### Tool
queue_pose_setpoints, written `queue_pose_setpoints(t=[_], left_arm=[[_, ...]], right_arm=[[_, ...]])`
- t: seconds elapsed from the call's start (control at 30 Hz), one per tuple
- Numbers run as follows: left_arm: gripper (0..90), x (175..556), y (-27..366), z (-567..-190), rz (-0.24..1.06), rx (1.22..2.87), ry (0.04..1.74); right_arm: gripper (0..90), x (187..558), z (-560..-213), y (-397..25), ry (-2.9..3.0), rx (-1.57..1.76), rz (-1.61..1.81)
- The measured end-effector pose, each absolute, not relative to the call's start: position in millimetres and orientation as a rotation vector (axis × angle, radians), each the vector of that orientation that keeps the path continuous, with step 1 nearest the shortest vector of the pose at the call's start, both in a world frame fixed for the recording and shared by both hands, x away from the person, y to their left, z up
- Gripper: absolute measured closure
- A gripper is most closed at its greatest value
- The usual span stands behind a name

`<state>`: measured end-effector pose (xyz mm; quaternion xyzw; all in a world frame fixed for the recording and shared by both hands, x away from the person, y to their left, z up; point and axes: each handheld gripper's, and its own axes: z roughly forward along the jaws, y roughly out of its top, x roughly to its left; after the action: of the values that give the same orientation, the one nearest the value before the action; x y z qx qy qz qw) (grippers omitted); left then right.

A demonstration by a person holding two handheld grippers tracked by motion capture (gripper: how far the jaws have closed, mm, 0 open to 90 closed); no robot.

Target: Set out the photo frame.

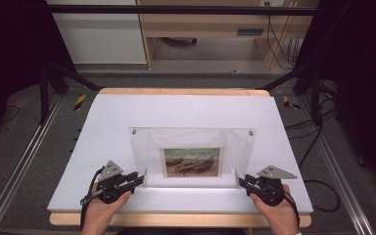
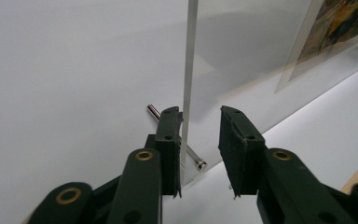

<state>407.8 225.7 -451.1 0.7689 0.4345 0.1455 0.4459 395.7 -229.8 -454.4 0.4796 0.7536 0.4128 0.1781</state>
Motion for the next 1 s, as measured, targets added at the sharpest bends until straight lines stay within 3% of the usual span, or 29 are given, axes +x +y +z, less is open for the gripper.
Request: queue_pose_setpoints(t=[0.2, 0.43, 0.73, 1.0], left_arm=[[56.0, 406, 230, -449, 0.397, 1.892, 1.087], [33.8, 405, 237, -442, 0.479, 1.874, 1.052], [21.0, 412, 269, -437, 0.581, 1.795, 1.139], [12.6, 426, 293, -443, 0.698, 1.838, 1.227]], right_arm=[[52.4, 392, -451, -233, 2.071, 1.346, 1.144], [34.6, 386, -446, -249, 1.988, 1.389, 1.098], [22.1, 389, -447, -261, 1.925, 1.378, 1.019], [15.5, 410, -457, -274, 1.901, 1.393, 0.924]])
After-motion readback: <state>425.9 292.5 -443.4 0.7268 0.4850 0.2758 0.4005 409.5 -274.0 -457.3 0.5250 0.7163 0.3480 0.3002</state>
